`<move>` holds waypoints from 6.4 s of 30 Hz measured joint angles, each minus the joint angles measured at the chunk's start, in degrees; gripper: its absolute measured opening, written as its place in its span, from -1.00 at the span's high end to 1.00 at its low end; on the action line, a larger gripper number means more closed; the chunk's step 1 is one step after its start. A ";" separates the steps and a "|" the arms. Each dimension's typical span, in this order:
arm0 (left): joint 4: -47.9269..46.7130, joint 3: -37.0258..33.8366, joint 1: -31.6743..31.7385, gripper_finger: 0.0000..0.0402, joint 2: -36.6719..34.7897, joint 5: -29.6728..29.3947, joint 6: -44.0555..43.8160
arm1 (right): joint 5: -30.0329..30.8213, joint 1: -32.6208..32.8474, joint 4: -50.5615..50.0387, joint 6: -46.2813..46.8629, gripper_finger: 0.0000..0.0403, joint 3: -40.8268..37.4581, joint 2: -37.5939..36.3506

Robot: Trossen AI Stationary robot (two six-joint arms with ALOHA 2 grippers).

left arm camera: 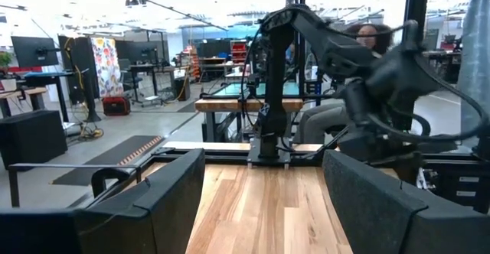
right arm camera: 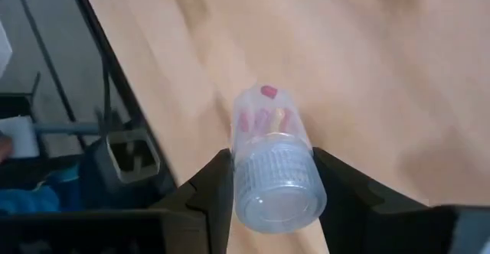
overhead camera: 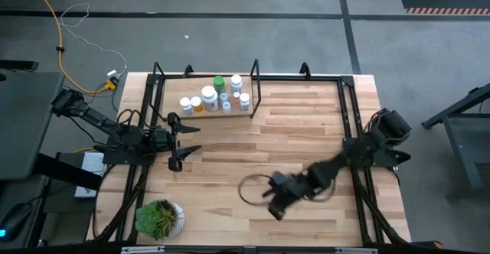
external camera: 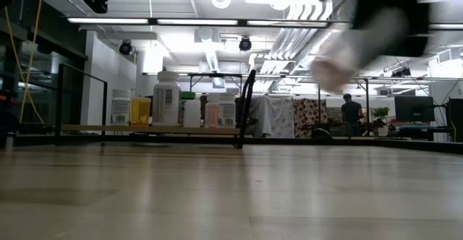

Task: Pick and place medicine bottles onto shelf by color
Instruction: Put the small green pill bottle on the shelf

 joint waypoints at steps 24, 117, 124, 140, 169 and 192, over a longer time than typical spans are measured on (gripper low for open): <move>-56.52 14.58 -2.89 -0.28 1.40 -4.28 -39.98 | 19.74 -27.96 -35.94 -60.62 0.33 45.68 19.87; -50.95 14.68 -2.89 -0.28 1.73 -8.82 -35.56 | 8.66 -41.84 -43.34 -67.39 -0.06 65.35 37.71; -50.97 14.67 -2.89 -0.28 1.73 -8.77 -35.58 | 7.74 -35.30 -53.63 -66.14 -0.06 65.06 35.52; -50.93 14.67 -2.91 -0.28 1.77 -8.64 -36.63 | 7.82 -26.53 -36.60 -47.55 -0.06 15.96 9.50; -50.54 14.67 -2.89 -0.28 1.77 -10.07 -36.59 | 2.75 -34.35 -4.61 -36.88 -0.06 -3.30 8.57; -50.53 14.69 -2.89 -0.28 1.77 -10.05 -36.52 | 3.62 -33.75 -0.38 -43.91 0.32 -3.31 8.95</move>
